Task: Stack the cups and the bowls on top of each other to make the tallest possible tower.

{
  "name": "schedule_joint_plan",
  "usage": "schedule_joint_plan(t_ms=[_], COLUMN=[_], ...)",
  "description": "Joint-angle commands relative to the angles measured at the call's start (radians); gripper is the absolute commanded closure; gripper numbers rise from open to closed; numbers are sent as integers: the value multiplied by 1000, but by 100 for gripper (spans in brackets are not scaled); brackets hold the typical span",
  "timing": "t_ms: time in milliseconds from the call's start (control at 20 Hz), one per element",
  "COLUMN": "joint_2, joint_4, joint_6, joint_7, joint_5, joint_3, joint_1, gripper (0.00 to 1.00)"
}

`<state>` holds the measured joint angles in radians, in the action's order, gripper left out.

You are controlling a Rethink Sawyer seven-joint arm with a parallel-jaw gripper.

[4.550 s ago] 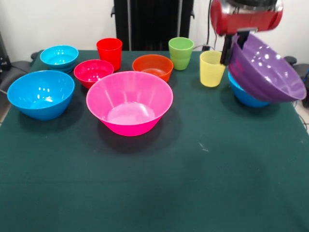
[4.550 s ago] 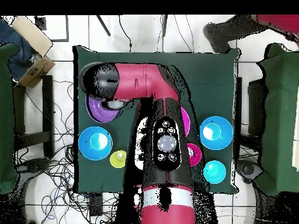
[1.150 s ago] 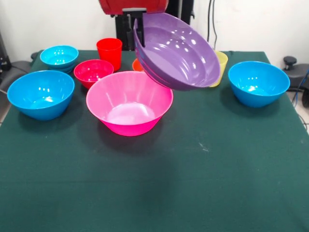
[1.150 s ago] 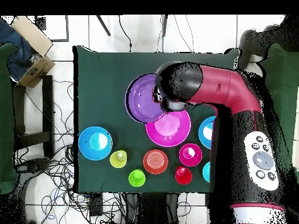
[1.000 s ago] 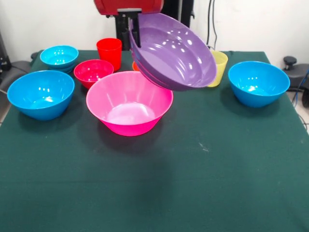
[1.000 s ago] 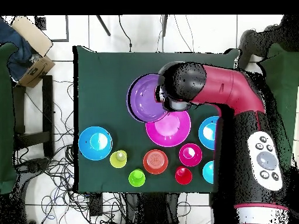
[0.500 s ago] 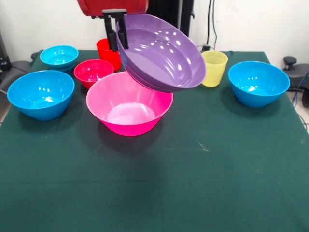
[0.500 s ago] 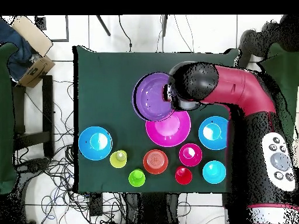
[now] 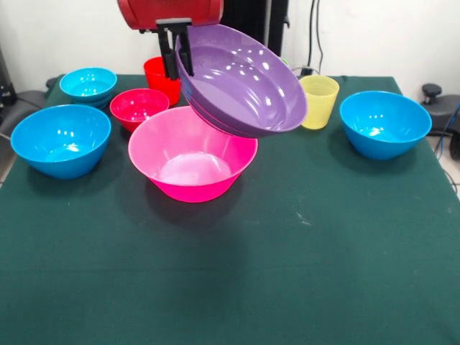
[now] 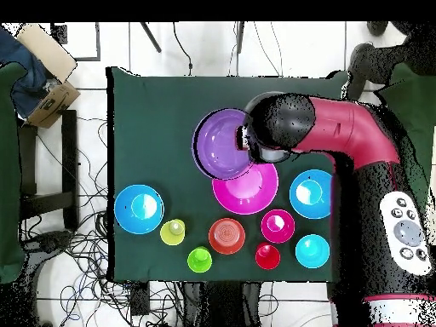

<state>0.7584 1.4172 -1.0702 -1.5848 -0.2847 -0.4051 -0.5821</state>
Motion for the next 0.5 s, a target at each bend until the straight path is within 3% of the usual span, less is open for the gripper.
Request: schedule_joint_plan(t_ms=[50,500], joint_2=[-31,-38], joint_4=[97,98], joint_6=[42,28], joint_7=[253,282], joint_5=[-86,-102], joint_3=[-100,-141], joint_1=[-13,-57], gripper=[100,100])
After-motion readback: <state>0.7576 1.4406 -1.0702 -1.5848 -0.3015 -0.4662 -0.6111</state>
